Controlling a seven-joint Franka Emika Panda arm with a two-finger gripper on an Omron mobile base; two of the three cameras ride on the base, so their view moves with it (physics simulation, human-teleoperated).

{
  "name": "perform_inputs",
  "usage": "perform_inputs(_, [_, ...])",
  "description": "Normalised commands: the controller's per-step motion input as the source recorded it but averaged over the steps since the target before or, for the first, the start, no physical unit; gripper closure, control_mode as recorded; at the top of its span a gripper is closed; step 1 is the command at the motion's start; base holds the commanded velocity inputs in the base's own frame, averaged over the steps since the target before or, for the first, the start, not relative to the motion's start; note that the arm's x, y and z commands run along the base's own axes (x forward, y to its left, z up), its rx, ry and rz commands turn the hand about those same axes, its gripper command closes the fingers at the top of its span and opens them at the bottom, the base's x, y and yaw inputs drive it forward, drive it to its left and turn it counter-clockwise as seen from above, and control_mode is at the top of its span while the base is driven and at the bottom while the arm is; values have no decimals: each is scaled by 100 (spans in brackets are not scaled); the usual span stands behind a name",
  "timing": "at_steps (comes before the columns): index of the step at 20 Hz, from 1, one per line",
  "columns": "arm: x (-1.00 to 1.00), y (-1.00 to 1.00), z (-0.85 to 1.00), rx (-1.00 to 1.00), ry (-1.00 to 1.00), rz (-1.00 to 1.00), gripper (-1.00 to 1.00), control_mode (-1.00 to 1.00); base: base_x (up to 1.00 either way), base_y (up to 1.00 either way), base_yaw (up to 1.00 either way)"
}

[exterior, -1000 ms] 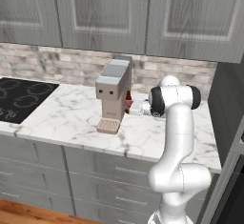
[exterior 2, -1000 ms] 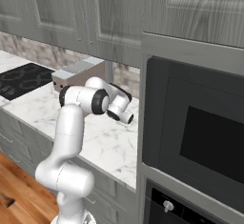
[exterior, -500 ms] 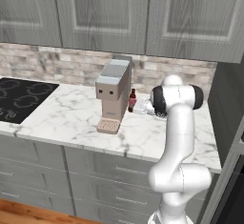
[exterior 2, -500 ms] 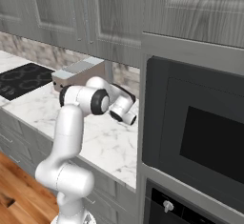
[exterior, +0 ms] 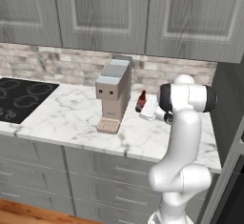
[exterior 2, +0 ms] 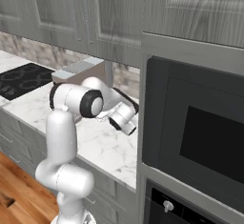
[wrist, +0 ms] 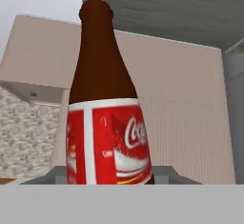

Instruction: Move the drinks to the dining counter.

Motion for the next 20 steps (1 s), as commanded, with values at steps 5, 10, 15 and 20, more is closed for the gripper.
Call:
perform_inputs(5, [-85,-2,40,0,-23,-10,100,-100,0,0,0])
perform_inputs(10, [-70,11,48,0,-18,-6,100,-100,0,0,0])
perform_inputs(15, [-67,6,51,0,-17,-4,100,-100,0,0,0])
perform_inputs(20, [-74,53,46,-6,-12,-8,100,-100,0,0,0])
